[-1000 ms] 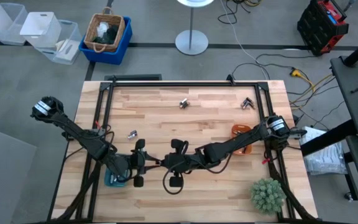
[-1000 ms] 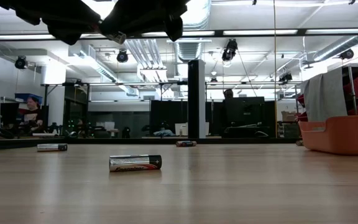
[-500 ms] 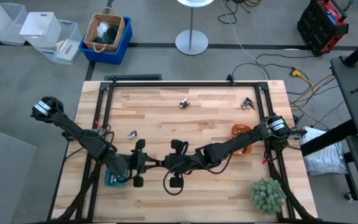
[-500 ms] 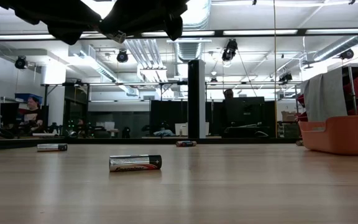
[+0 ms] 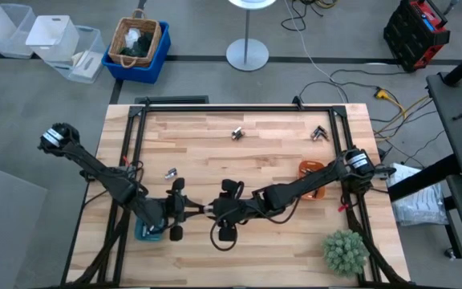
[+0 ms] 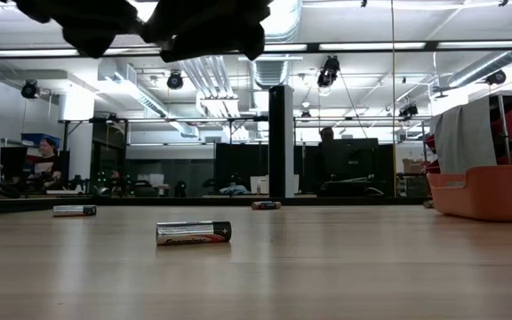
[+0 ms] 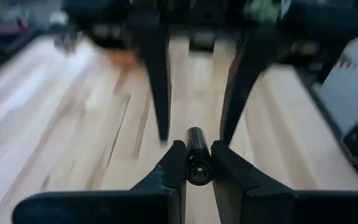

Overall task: Sort batteries
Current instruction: Put the silver battery into the blue bin

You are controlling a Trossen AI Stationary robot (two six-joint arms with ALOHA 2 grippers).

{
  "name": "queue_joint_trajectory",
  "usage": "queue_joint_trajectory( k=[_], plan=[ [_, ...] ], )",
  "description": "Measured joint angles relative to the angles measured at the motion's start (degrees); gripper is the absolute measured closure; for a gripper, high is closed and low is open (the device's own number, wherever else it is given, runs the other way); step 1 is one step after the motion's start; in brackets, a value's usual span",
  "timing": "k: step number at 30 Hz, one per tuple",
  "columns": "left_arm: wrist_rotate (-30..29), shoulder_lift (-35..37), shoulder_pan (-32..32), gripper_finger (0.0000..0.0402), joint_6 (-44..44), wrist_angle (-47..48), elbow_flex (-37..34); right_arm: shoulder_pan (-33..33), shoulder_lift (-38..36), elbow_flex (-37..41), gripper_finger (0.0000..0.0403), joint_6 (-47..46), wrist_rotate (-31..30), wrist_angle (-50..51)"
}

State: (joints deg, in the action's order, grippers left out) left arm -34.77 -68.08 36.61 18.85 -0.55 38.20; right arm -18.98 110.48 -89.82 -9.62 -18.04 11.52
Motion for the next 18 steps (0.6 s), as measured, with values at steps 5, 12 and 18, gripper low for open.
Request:
queue_joint_trajectory(
  k=[5,12,18],
  plan=[
    [1.20,-0.31,1.70,0.0371,14.46,28.75,11.00,-0.13,-2.11,0.00,0.0208,-0.97,0.00,4.65],
    [12.88,-4.58,6.07,0.0371,31.87,60.54,26.55,-0.13,-4.10,0.00,0.0215,-1.02,0.03,10.78],
    [21.04,-8.11,8.85,0.0371,43.13,77.45,34.20,-0.13,-4.18,0.00,0.0221,-1.46,0.21,13.06]
  ],
)
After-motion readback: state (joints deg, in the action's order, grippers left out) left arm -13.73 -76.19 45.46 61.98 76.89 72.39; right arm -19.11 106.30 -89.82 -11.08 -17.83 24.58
